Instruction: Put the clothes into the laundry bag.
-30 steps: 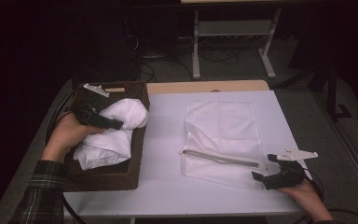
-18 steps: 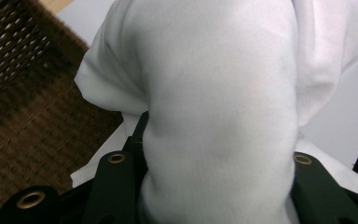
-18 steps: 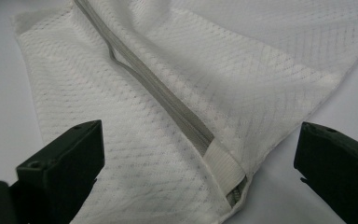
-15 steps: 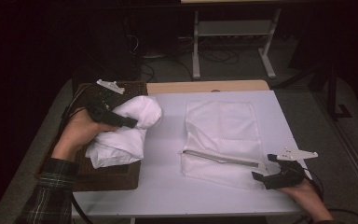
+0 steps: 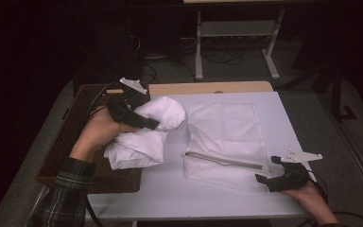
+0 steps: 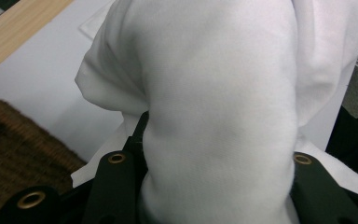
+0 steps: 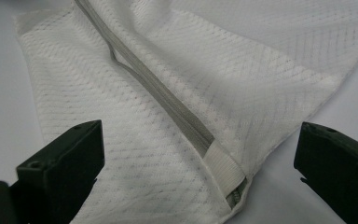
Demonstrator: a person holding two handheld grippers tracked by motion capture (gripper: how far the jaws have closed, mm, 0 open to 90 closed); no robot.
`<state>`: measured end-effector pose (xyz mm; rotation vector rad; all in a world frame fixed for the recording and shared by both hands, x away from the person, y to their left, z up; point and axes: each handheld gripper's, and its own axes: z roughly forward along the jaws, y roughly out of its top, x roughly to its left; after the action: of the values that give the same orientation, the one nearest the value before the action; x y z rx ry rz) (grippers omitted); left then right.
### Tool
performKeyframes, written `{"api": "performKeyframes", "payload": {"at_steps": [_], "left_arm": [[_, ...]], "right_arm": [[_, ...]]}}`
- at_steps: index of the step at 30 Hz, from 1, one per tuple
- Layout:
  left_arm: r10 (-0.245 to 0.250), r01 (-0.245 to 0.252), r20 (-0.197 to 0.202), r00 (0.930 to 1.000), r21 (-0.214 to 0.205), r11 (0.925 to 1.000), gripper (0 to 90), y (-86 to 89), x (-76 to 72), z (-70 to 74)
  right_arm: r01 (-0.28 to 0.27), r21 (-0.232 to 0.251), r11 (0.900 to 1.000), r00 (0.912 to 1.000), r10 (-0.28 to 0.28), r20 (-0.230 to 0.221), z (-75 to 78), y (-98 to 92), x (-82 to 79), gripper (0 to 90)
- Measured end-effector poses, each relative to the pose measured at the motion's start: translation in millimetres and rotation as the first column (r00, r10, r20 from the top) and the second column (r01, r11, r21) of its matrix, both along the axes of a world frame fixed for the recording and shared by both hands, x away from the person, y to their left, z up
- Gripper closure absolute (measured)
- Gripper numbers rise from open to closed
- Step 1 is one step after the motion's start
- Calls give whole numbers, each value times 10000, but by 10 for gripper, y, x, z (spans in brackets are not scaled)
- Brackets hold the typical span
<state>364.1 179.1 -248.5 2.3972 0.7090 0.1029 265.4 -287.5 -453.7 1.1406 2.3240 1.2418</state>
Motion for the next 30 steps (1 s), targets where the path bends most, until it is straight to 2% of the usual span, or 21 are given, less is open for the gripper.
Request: {"api": "performKeyframes", "payload": {"at_steps": [3, 4, 5, 12, 21, 30], "left_arm": [[-286, 287, -99, 9995, 62, 9996, 553, -177, -17, -22], [-286, 287, -99, 9995, 62, 9996, 553, -177, -17, -22], [-412, 413, -139, 9991, 34, 9991, 553, -258, -28, -41], [-742, 743, -330, 9967, 22, 9972, 553, -503, -68, -130], [-1024, 1028, -548, 9932, 29, 9947, 554, -721, -150, -301], [-1282, 1280, -689, 9893, -74, 9917, 554, -841, -242, -446]], "right_arm": [[-8, 6, 10000, 10000, 8, 25, 5, -3, 0, 10], [-8, 6, 10000, 10000, 8, 25, 5, -3, 0, 10], [-9, 15, 10000, 10000, 9, 22, 7, -4, -1, 10], [-44, 19, 10000, 10000, 44, 44, 9, -2, 0, 10], [-73, 17, 10000, 9999, 73, 75, 15, -2, 4, 11], [-93, 24, 10000, 9999, 93, 93, 19, 2, 7, 11]]}}
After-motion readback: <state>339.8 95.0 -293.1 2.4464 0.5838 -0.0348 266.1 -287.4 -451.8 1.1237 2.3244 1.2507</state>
